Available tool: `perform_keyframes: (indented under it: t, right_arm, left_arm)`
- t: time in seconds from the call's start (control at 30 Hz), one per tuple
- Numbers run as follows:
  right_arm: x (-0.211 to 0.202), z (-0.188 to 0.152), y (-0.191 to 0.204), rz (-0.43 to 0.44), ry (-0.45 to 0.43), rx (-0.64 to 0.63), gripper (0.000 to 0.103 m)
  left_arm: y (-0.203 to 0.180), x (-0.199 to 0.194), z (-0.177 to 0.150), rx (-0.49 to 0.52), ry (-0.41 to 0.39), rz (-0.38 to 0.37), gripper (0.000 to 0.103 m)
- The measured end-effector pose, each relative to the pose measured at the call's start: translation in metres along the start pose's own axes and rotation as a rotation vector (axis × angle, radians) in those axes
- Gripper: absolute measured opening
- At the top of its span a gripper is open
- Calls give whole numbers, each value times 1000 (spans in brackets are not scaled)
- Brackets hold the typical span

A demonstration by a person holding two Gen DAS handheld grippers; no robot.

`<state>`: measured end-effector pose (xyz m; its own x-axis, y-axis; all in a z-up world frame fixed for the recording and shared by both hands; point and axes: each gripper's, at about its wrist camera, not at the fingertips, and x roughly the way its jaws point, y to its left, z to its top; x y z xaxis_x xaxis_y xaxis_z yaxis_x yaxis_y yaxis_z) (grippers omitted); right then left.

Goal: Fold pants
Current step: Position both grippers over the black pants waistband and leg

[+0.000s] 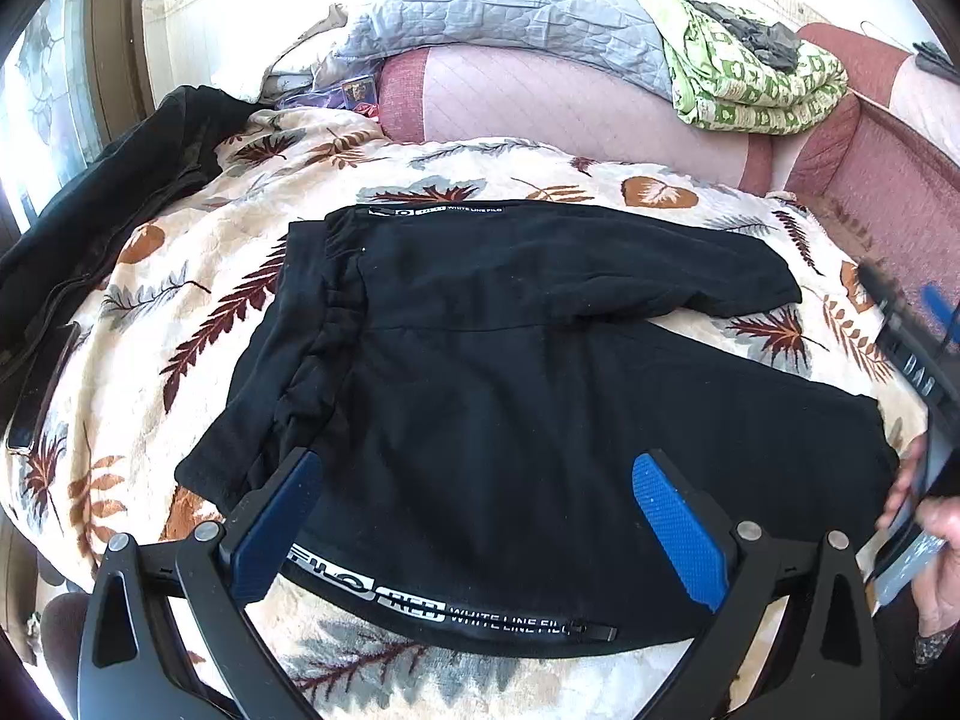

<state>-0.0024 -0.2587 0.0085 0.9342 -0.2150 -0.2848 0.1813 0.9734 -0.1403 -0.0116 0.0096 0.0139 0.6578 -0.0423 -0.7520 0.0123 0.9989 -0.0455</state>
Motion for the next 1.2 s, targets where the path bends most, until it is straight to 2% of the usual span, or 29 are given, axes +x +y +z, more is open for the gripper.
perform_keyframes:
  t: [0.03, 0.1, 0.17, 0.23, 0.4, 0.63, 0.87, 1.2]
  right_arm:
    - [3, -4, -3, 56, 13, 25, 103]
    - [28, -14, -4, 132, 207, 69, 103]
    - [48, -26, -13, 191, 336, 166, 98]
    - [55, -29, -17, 183, 370, 197, 97]
    - [59, -38, -22, 122, 390, 191, 97]
    - [58, -52, -4, 26, 382, 48, 96]
    - [57, -53, 10, 32, 370, -25, 96]
    - [64, -56, 8, 39, 411, 4, 96]
  left_arm:
    - [1, -2, 0, -1, -3, -4, 103]
    - [4, -7, 1, -7, -15, -18, 103]
    - [9, -14, -4, -7, -37, -25, 103]
    - [14, -20, -4, -13, -47, -33, 103]
    - [30, -30, -9, -40, -86, -63, 103]
    - [40, -29, -19, -53, -77, -81, 103]
    - [45, -21, -21, -77, -50, -73, 103]
    - [33, -15, -24, -40, -40, -82, 103]
